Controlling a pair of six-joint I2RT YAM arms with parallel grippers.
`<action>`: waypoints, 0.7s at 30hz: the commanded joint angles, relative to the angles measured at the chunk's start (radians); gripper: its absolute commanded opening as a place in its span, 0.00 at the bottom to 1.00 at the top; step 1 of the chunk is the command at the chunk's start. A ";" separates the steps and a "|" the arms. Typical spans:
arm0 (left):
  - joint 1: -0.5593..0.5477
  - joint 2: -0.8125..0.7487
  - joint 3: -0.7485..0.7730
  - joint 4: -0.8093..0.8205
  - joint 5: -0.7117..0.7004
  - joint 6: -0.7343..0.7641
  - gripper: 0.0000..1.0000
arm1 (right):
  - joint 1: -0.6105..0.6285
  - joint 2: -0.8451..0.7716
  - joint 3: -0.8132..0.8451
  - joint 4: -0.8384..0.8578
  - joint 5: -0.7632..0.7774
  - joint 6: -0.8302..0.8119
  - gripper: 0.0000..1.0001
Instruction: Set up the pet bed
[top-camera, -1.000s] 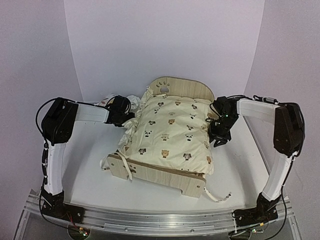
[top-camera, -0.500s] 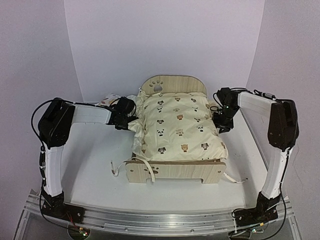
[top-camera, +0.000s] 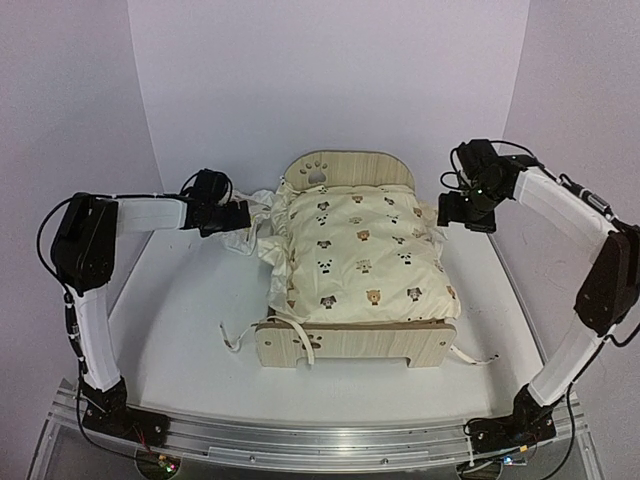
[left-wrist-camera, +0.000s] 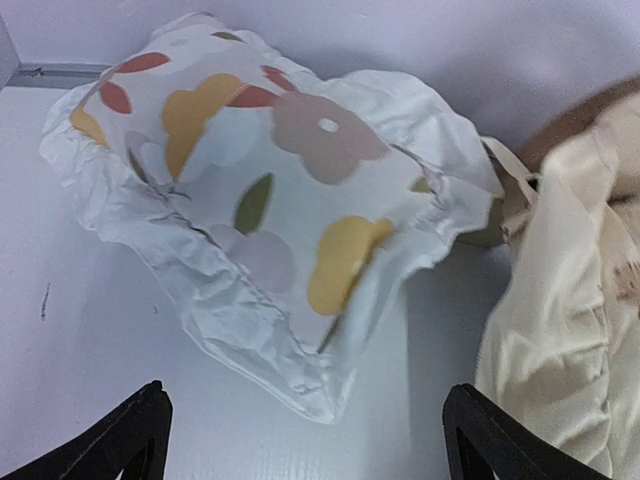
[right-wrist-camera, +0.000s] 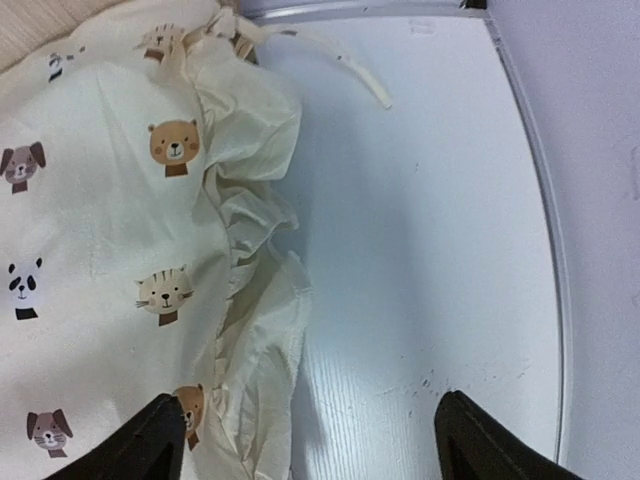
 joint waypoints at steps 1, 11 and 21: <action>0.075 0.081 0.095 0.086 0.097 -0.075 0.99 | -0.002 -0.127 -0.071 -0.026 0.090 -0.001 0.96; 0.112 0.453 0.511 -0.015 0.194 -0.053 0.98 | 0.001 -0.295 -0.229 0.009 -0.014 0.021 0.98; 0.112 0.671 0.784 -0.177 0.046 -0.099 0.35 | 0.001 -0.362 -0.345 0.049 -0.057 0.024 0.98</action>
